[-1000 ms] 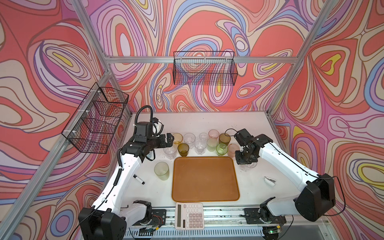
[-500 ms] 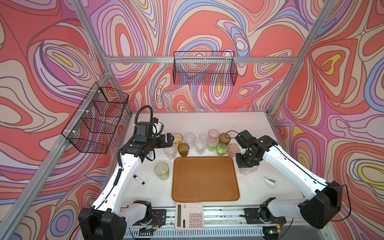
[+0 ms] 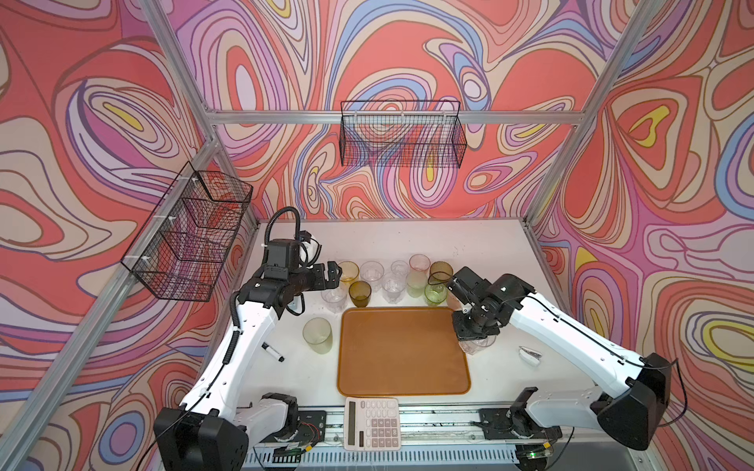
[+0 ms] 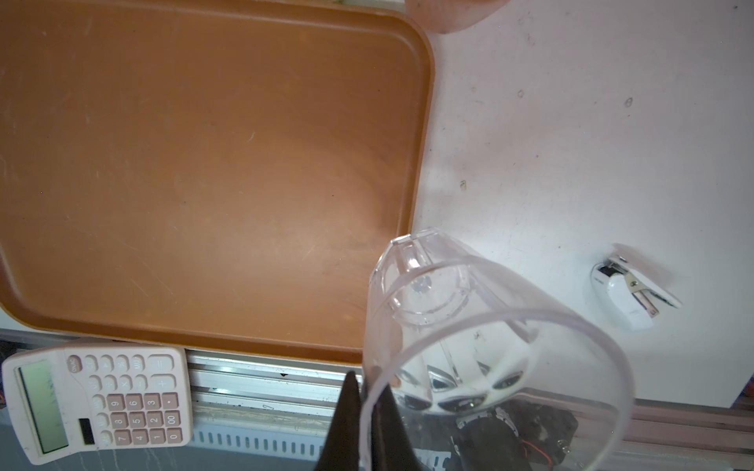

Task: Place the glasses into the tray
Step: 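Carry the clear cup with the right gripper to the tray's near corner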

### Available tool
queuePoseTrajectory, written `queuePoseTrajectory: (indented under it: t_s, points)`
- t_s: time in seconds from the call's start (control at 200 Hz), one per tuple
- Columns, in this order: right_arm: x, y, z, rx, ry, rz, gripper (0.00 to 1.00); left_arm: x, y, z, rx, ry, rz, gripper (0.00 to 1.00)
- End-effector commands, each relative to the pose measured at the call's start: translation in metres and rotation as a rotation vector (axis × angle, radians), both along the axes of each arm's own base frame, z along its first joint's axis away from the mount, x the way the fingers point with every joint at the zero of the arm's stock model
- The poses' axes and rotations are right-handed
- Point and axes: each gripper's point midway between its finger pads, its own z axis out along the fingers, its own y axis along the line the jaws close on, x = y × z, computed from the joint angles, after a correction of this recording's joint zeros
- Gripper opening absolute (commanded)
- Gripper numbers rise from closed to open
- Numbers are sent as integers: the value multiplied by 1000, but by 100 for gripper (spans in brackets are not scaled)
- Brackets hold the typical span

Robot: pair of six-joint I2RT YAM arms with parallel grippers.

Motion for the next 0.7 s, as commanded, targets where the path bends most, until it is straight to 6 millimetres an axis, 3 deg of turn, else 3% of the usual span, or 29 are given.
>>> queuePoseTrajectory:
  t_s: [0.0, 0.696]
  points:
    - [-5, 5, 4, 0, -28, -13, 0, -4, -2, 2, -11, 6, -8, 99]
    - [-51, 46, -33, -68, 12, 94, 0, -4, -2, -1, -9, 16, -12, 99]
